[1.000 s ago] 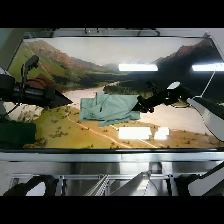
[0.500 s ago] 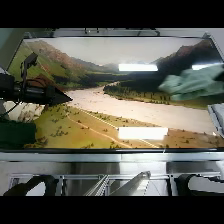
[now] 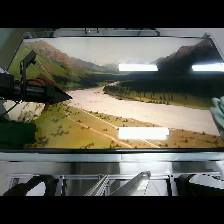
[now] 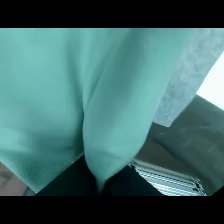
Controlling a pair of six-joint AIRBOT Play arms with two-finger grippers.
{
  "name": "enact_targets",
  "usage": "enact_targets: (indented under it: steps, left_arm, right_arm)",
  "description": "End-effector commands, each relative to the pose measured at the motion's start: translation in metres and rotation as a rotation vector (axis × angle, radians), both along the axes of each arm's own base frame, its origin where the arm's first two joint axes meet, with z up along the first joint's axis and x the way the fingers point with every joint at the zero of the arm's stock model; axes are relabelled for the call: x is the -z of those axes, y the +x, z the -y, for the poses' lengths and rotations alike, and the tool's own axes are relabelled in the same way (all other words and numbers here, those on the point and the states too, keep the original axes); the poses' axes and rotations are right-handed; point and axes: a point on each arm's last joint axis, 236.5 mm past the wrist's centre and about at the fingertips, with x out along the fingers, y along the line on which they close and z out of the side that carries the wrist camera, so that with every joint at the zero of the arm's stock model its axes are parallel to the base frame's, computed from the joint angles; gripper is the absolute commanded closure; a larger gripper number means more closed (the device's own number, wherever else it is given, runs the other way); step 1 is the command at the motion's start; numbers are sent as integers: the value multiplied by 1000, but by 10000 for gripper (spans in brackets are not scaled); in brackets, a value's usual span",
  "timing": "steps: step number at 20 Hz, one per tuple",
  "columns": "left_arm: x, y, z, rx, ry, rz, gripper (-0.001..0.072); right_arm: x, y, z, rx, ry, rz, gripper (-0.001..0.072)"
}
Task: Fold the shirts.
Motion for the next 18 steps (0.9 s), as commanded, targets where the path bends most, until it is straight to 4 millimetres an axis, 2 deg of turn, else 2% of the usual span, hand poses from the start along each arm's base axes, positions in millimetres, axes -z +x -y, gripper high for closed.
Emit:
enact_targets:
  steps: [1,3,4,6,8,10,11,12,13,14,15,16,17,18]
  left_arm:
    - [0,0,0,0,0,2,691]
    - [0,0,0,0,0,2,691]
    - [0,0,0,0,0,2,690]
    - [0,2,0,-6,1,7,690]
    - [0,2,0,-6,1,7,690]
    - [-1,6,-1,-18,0,18,690]
    - [-3,10,-2,-29,3,31,690]
    - [-10,14,-3,-35,4,54,690]
    - [-20,19,-3,-36,8,85,690]
    - [-34,24,-4,-33,13,125,690]
    - [-50,28,-4,-26,18,167,690]
    - [-68,31,-4,-19,24,214,690]
    - [-85,34,-5,-14,30,257,690]
    - [-98,35,-4,-18,28,276,690]
  right_arm:
    - [16,-59,5,79,16,-133,696]
    - [14,-70,4,95,29,-159,694]
    - [14,-71,2,99,37,-162,643]
    - [12,-73,-5,104,68,-177,26]
    - [9,-75,-16,108,107,-198,13]
    - [8,-67,-31,116,175,-167,14]
    - [9,-51,-41,122,220,-100,18]
    - [9,-22,-55,129,287,19,40]
    - [3,15,-72,123,367,169,220]
    - [-12,63,-90,64,452,372,546]
    - [-37,110,-110,-11,528,581,672]
    - [-68,151,-134,-88,601,765,676]
    - [-98,183,-159,-173,655,919,694]
    - [-120,204,-182,-267,676,1025,694]
